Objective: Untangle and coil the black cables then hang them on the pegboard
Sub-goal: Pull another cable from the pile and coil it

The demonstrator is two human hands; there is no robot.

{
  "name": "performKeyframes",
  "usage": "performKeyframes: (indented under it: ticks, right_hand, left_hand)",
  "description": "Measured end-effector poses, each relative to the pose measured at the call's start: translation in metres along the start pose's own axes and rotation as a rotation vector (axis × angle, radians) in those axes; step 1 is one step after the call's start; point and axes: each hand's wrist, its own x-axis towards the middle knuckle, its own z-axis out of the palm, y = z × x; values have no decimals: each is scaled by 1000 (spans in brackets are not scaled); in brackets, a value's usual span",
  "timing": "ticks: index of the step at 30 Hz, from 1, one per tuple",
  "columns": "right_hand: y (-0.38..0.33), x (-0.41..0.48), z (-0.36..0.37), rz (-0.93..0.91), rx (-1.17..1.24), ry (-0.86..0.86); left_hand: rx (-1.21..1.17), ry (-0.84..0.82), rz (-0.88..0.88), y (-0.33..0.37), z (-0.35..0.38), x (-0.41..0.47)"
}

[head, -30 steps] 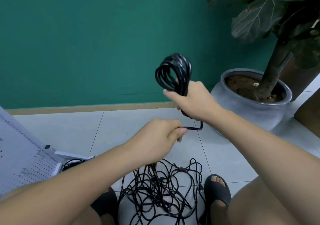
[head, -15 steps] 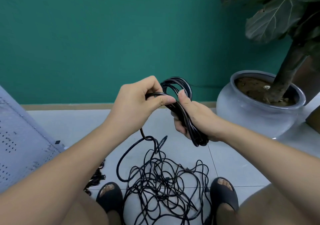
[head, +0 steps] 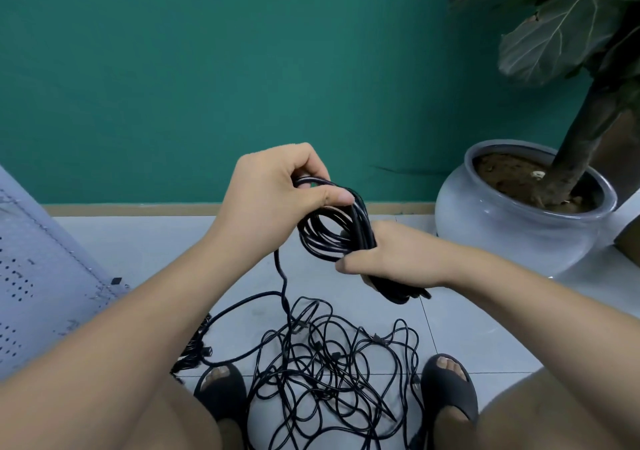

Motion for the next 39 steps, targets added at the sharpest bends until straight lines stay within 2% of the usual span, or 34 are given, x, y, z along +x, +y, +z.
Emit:
performKeyframes:
  ticks: [3, 9, 11, 15, 20, 22, 26, 29, 39]
  right_hand:
    - [-6, -5, 1, -40, 53, 6]
    - [-2, -3, 6, -119, 82, 171]
    - [0, -1, 7, -143, 90, 220]
    - [2, 5, 9, -180, 111, 290]
    - [-2, 13, 11, -215, 99, 237]
    - [-4, 15, 14, -253, 187, 170]
    - [-3, 15, 22, -168, 377, 41]
    - [-6, 17, 29, -161, 422, -9]
    - [-10, 23, 34, -204, 457, 89]
  left_hand:
    - [-23, 19, -23, -5, 6, 4]
    - [-403, -100, -322, -12, 20, 5]
    - [-430, -126, -351, -7, 23, 3]
    - [-537, -43, -359, -1, 33, 0]
    - [-605, 50, -356, -3, 42, 2]
    - [-624, 68, -362, -3, 45, 4]
    - [-757, 69, -429, 1, 47, 7]
    - [-782, 76, -443, 1, 46, 10]
    - [-859, 92, -467, 4, 36, 26]
